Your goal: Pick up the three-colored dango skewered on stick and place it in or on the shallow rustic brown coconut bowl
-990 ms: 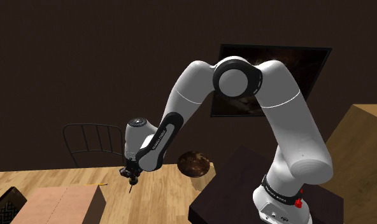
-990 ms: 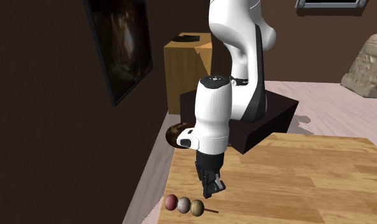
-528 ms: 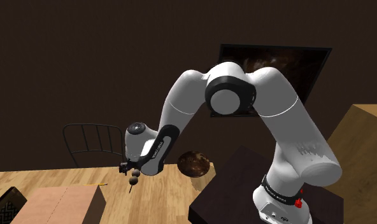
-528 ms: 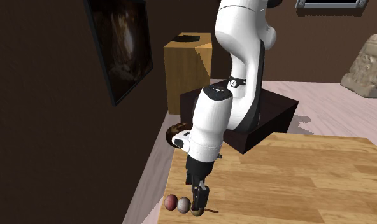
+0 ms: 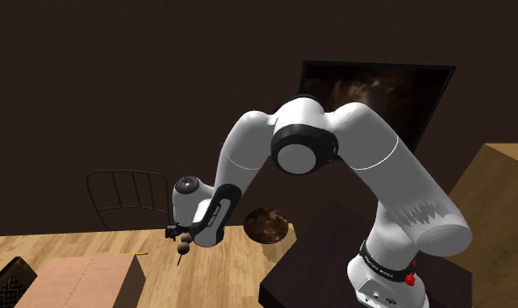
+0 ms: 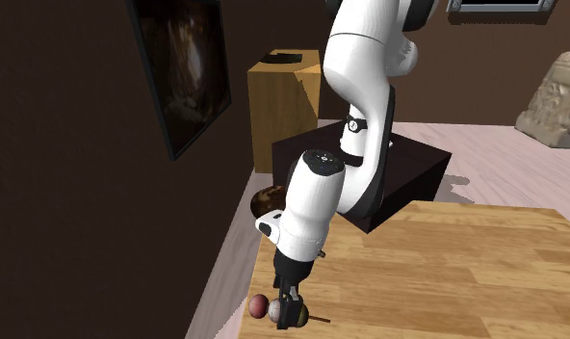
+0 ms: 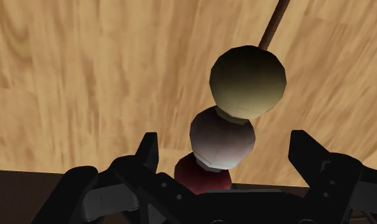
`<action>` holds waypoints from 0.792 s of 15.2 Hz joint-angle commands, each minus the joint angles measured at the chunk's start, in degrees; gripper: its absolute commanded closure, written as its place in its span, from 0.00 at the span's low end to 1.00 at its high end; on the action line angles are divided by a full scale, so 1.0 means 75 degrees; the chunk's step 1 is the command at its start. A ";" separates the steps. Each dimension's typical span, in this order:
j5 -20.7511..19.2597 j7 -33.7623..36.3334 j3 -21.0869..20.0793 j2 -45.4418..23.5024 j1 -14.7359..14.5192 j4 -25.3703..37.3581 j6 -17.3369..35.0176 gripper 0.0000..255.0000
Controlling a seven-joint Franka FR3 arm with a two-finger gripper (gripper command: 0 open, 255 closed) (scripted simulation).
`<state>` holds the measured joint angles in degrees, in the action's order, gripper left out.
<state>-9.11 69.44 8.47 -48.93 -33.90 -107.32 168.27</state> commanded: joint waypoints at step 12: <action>0.0008 -0.0004 -0.0010 -0.0174 0.0029 0.0132 0.0045 1.00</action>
<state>-9.05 69.41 8.39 -50.24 -33.68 -106.33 168.61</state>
